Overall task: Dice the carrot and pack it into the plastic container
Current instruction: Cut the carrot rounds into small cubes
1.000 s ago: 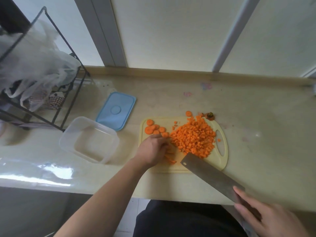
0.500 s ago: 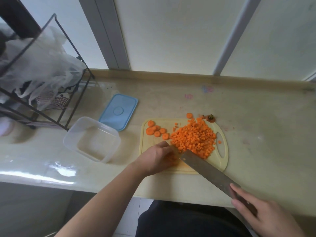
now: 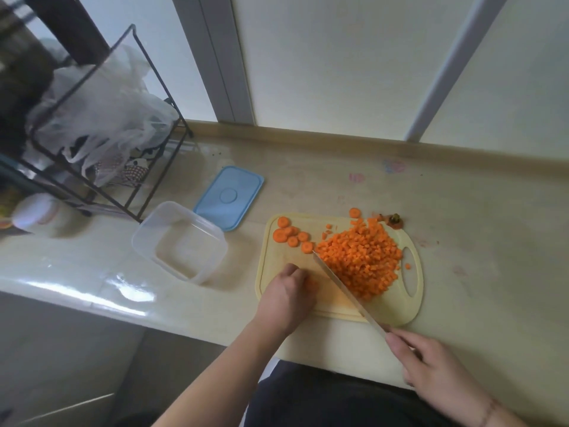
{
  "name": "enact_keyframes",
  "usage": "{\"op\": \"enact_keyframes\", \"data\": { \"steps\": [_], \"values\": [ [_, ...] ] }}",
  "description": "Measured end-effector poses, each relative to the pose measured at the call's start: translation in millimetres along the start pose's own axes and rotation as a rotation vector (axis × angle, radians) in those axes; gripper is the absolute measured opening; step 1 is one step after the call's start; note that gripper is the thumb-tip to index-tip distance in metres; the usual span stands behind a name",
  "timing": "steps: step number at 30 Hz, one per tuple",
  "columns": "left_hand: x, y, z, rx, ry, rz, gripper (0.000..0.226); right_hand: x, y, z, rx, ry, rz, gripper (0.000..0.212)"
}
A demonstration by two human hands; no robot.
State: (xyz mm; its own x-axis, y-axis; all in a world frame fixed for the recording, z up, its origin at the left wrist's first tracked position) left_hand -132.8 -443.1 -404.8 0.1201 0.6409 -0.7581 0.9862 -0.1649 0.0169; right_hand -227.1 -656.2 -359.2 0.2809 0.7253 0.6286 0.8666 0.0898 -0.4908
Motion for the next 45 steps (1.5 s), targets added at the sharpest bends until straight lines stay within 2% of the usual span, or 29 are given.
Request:
{"op": "enact_keyframes", "data": {
  "steps": [5,9,14,17,20,24,26,28,32,36,41,45],
  "values": [
    [9.0,-9.4,-5.7,-0.135,-0.073,-0.173,0.019,10.7,26.8,14.7,0.091,0.052,-0.029,0.021],
    [4.6,-12.3,-7.6,-0.211,-0.089,-0.187,0.019,26.1,37.7,10.9,0.090,0.013,-0.124,0.022],
    [7.5,-17.8,0.1,-0.239,-0.098,-0.207,0.013,25.7,42.8,4.6,0.176,-0.006,-0.193,0.022],
    [10.5,-13.8,-1.4,-0.203,-0.115,-0.195,0.015,20.7,50.8,-0.5,0.231,0.053,-0.174,0.028],
    [16.2,-8.5,0.0,-0.132,-0.124,-0.238,0.020,13.3,55.4,-3.6,0.269,0.100,-0.141,0.024],
    [9.2,-8.6,9.8,-0.092,-0.150,-0.234,0.025,1.4,54.0,-10.0,0.245,0.094,-0.126,0.021],
    [8.6,-9.5,12.6,-0.097,-0.166,-0.216,0.025,-5.5,52.7,-7.9,0.224,0.114,-0.079,0.019],
    [9.4,-9.5,12.1,-0.116,-0.174,-0.205,0.025,-8.5,51.7,-3.2,0.227,0.129,-0.064,0.029],
    [10.0,-10.7,12.7,-0.107,-0.139,-0.167,0.034,-10.9,52.6,-4.9,0.209,0.201,-0.024,0.037],
    [5.8,-13.7,8.2,-0.135,-0.095,-0.053,0.041,-11.6,53.5,-6.3,0.229,0.225,0.018,0.026],
    [-23.2,-24.0,14.0,-0.176,0.060,0.285,0.018,-8.4,48.2,-7.4,0.259,0.162,0.009,0.032],
    [-17.6,-23.0,24.0,-0.168,0.030,0.295,0.010,-5.3,45.3,-10.1,0.243,0.113,-0.038,0.033]
  ]
}}
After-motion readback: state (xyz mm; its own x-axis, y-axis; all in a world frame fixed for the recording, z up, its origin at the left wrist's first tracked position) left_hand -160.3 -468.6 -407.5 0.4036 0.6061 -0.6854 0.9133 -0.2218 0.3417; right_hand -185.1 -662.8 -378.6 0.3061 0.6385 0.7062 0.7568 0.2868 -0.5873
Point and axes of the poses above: each hand's wrist, its own y-axis towards the middle knuckle, its own z-axis out of the palm, x = y × z, the point moved 9 cm from there along y, towards the middle knuckle, and after that the axes turned 10 degrees about -y, right-handed, at the moved point
